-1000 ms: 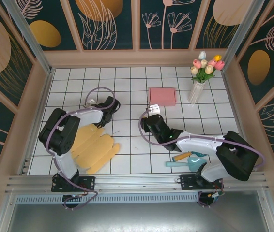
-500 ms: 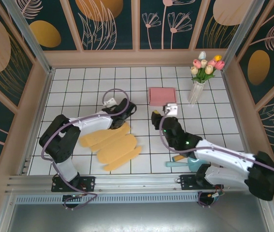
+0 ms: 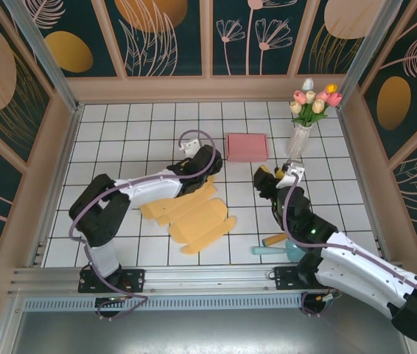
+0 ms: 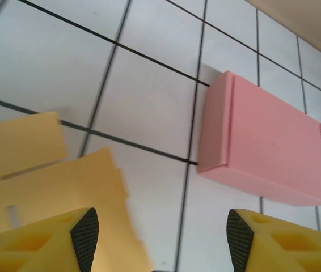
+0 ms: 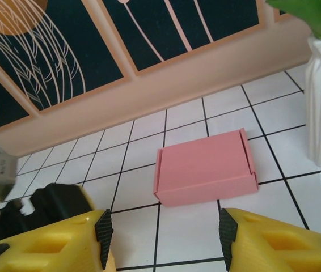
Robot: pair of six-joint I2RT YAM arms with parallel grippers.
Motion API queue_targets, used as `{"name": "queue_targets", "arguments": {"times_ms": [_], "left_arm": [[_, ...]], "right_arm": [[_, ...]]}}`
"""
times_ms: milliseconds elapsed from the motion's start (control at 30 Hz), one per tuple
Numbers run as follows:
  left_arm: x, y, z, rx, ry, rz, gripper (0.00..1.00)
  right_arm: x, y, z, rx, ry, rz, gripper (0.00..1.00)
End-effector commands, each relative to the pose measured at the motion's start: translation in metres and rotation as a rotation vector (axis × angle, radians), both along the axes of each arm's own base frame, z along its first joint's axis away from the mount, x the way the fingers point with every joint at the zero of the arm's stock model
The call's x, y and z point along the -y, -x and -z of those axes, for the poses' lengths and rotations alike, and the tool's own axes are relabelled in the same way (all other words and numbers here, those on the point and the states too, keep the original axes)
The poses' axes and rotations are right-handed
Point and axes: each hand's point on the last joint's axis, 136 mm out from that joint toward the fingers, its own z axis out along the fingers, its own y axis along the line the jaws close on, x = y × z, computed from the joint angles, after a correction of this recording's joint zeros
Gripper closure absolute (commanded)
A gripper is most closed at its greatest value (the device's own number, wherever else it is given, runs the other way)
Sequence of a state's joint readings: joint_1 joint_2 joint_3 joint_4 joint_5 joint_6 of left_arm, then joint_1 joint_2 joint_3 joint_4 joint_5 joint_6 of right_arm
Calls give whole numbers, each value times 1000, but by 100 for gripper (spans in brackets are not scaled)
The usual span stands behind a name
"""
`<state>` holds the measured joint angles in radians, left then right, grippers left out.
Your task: Fold the paper box
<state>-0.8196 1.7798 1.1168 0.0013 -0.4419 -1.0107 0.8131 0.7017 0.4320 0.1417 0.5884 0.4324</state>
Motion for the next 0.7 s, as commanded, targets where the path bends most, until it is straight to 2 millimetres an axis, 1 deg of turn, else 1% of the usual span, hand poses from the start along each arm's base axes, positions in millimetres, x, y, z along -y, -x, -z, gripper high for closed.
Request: {"name": "queue_targets", "arguments": {"times_ms": [0,67,133,200,267,300,400,500,567,667], "left_arm": [[-47,15,-32,112,-103,-54,35],[-79,34,-25,109,-154,-94,35],[-114,54,-18,97,-187,-166,35],[-155,79,-7,69,-204,-284,36],[-185,99,5,32,-192,-354,37],[-195,107,12,15,-180,-369,37],[-223,126,26,-22,-169,-429,37],[-247,136,37,-33,-159,-481,35],[-251,137,44,-33,-124,-480,35],[-243,135,52,-43,-71,-440,35]], "right_arm": [[-22,-4,1,20,9,-147,40],[-33,-8,7,-3,26,-205,39],[-38,-16,18,-53,56,-205,40],[-46,-21,27,-97,83,-216,41],[-56,-23,35,-130,93,-245,41],[-61,-23,38,-138,92,-257,41],[-75,-21,45,-149,97,-287,41],[-87,-16,50,-166,127,-316,42],[-92,-14,53,-178,158,-318,41],[-97,-12,55,-185,197,-316,41]]}}
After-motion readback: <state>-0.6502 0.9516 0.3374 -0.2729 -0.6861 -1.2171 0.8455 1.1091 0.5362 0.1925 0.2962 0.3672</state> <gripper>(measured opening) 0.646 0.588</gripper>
